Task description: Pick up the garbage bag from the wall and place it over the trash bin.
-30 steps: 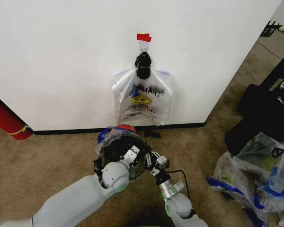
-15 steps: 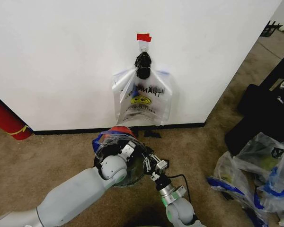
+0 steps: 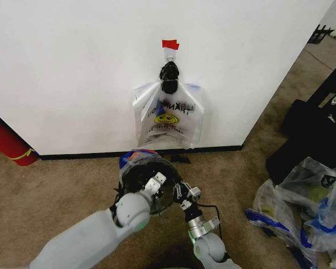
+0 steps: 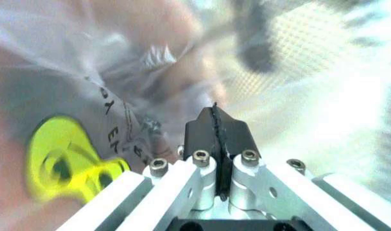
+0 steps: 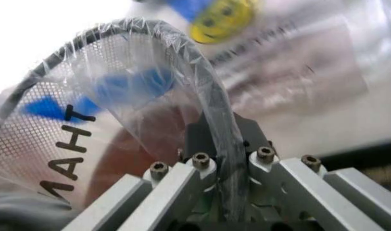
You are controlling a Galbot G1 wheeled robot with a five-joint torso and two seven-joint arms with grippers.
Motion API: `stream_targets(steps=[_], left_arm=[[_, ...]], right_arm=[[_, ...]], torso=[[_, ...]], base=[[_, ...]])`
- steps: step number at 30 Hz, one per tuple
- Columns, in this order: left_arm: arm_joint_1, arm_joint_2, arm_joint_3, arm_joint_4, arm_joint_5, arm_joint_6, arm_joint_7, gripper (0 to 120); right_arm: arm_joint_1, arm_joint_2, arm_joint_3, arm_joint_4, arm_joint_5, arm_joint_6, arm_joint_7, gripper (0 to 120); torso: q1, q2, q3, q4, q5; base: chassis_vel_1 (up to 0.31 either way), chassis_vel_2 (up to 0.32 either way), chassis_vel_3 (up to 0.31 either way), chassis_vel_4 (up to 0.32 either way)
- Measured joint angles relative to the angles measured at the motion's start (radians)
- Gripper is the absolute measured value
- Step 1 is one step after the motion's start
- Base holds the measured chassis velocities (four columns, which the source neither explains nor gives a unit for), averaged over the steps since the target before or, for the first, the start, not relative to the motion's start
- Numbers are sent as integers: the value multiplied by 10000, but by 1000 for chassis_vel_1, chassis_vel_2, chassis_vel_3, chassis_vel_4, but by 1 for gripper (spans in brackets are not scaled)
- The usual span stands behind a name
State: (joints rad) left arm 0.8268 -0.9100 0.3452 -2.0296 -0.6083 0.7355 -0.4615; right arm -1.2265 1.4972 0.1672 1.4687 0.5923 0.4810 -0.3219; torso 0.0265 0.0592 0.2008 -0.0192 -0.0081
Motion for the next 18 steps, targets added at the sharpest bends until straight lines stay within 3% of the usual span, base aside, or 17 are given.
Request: stream_targets(steps=[2, 10, 13, 18], left_arm=[[508, 154, -571, -718, -32, 0, 146, 0], [2843, 928, -3294, -3523, 20, 1, 1481, 30], [3296, 1110, -4126, -4305, -198, 0, 1819, 41], [3259, 1357, -4813, -4788, -321, 1, 2335, 56]], right_arm=[[128, 35, 8, -177, 572, -317, 55, 0], [509, -116, 427, -1164, 1842, -681, -1474, 0], [598, -199, 655, -1630, 1985, -531, -2552, 0], [682, -243, 1045, -2103, 2040, -190, -3897, 0]], torso=[[0, 0, 0, 0, 0], [0, -2, 0, 3, 1], [0, -1, 0, 0, 3], [0, -1, 0, -1, 1]], base=[[0, 0, 0, 0], [0, 0, 0, 0], [0, 0, 0, 0], [0, 0, 0, 0]])
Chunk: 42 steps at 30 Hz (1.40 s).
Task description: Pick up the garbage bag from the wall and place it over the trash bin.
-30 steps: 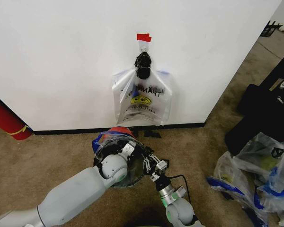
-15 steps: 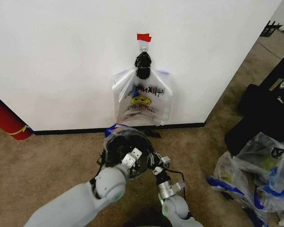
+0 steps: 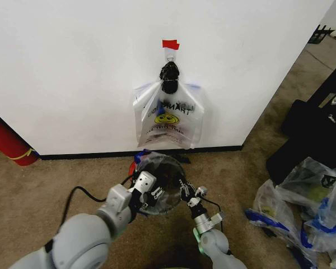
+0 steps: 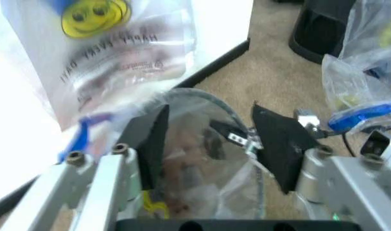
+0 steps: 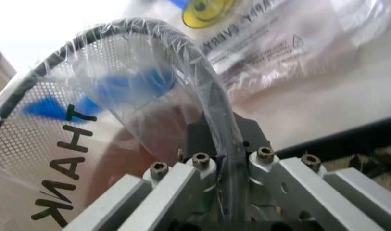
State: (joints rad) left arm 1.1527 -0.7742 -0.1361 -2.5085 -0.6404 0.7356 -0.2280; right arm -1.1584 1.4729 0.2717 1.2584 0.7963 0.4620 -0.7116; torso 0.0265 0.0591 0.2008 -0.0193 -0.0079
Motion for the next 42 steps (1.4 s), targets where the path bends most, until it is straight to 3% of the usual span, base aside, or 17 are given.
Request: stream_targets(steps=[7, 9, 13, 16, 26, 42], left_arm=[[-588, 237, -467, 593, 13, -1, 320, 84], [-681, 242, -470, 757, 19, -1, 343, 88], [-993, 221, -436, 1638, 112, -1, 506, 100], [-1086, 188, -374, 2233, 279, -1, 731, 100], [-1314, 28, -167, 2910, 303, -2, 1413, 100], [-2352, -294, 328, 4908, 557, -2, 1472, 100]], right_arm=[[3, -169, 614, -353, 71, 428, -1312, 0], [-28, -209, 684, -355, 79, 461, -1441, 0], [-204, -404, 1017, -354, 222, 519, -2149, 0], [-313, -505, 1191, -336, 293, 521, -2572, 0], [-387, -600, 1299, -287, 374, 540, -2955, 0], [-333, -559, 1181, -234, 394, 437, -3424, 0]], torso=[[0, 0, 0, 0, 0], [0, 0, 0, 0, 0], [1, 0, 2, 0, -1], [1, 0, 2, 0, -1], [1, 0, 1, 0, 0], [1, 0, 1, -1, -2]], base=[[0, 0, 0, 0], [0, 0, 0, 0], [0, 0, 0, 0], [0, 0, 0, 0], [0, 0, 0, 0], [0, 0, 0, 0]])
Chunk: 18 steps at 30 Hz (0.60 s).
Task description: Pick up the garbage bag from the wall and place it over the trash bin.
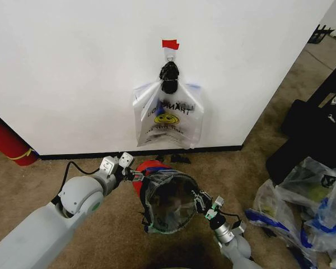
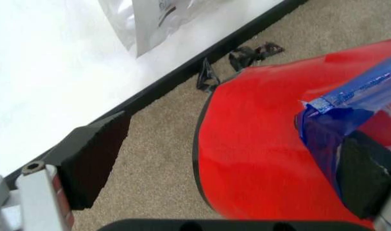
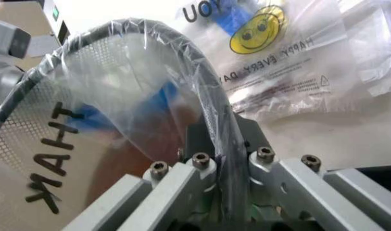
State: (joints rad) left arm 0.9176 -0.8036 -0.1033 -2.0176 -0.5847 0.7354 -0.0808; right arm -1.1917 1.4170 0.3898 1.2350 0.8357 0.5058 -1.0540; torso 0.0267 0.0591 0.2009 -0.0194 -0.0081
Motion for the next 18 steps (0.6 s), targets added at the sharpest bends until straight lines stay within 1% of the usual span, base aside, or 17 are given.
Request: stream_targets(steps=[2, 5, 11, 12, 15, 17, 18], left_arm=[[15, -37, 2, -34, -47, 0, -2, 100], [155, -38, -17, -320, -122, 0, 19, 100], [569, -87, -174, -1526, -160, -3, 21, 100], [569, -87, -174, -1526, -160, -3, 21, 100], [693, -194, -368, -1760, 389, -13, -106, 100], [762, -273, -457, -1674, 1077, -274, -241, 100], [762, -279, -477, -1627, 1186, -331, -271, 100]], right_arm=[[-61, -10, -74, 99, 62, -66, 143, 0], [-136, -16, -200, 216, 87, -128, 494, 0], [-429, 96, -728, 813, -236, -489, 2852, 0], [-429, 96, -728, 813, -236, -489, 2852, 0], [-574, 149, -907, 1184, -337, -782, 3824, 0], [-665, 168, -971, 1425, -368, -920, 4427, 0], [-682, 169, -975, 1454, -379, -940, 4522, 0]], torso=[[0, 0, 0, -1, 1], [0, 0, 0, 1, 0], [-1, 0, 0, 2, 0], [-1, 0, 0, 2, 0], [-2, 1, -1, 2, 5], [-1, 2, -1, 2, -2], [-2, 2, -1, 1, -1]], base=[[0, 0, 0, 0], [0, 0, 0, 0], [0, 0, 0, 0], [0, 0, 0, 0], [0, 0, 0, 0], [0, 0, 0, 0], [0, 0, 0, 0]])
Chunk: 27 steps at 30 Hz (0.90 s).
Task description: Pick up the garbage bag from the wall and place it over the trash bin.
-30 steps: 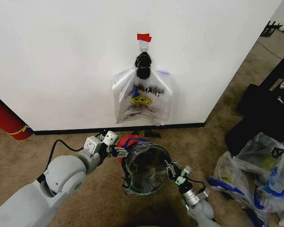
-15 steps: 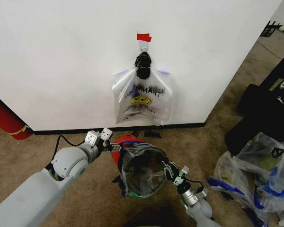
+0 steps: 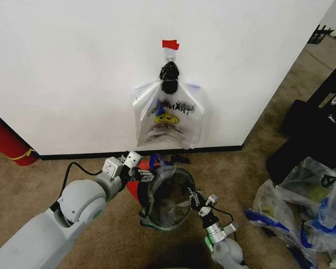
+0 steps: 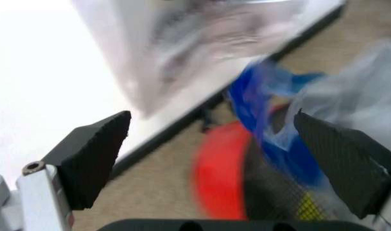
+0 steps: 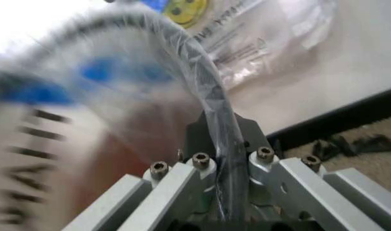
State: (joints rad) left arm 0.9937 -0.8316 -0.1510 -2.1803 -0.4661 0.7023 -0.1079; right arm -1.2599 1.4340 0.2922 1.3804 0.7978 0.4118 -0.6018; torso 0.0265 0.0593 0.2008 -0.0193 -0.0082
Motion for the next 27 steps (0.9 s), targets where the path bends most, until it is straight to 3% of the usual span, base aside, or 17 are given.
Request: stream_targets(steps=[11, 15, 20, 27], left_arm=[[-65, -17, -116, 877, 691, -643, -236, 100], [326, -329, -315, 549, 892, -750, -743, 100], [1642, -805, -709, 67, 1590, -453, -1011, 100], [2173, -845, -739, 133, 1847, -331, -909, 100]], right_arm=[[-35, 45, 58, -26, 31, 157, 87, 0], [-170, 60, 28, 395, 147, 6, 1146, 0], [-400, 60, -90, 1697, 647, -1046, 4048, 0], [-560, 65, -52, 2576, 1165, -1668, 5577, 0]], torso=[[1, 0, 1, -1, 5], [1, -1, 1, -2, -2], [1, 0, 0, 4, 0], [1, 0, 1, 2, 3]], base=[[0, 0, 0, 0], [0, 0, 0, 0], [0, 0, 0, 0], [0, 0, 0, 0]])
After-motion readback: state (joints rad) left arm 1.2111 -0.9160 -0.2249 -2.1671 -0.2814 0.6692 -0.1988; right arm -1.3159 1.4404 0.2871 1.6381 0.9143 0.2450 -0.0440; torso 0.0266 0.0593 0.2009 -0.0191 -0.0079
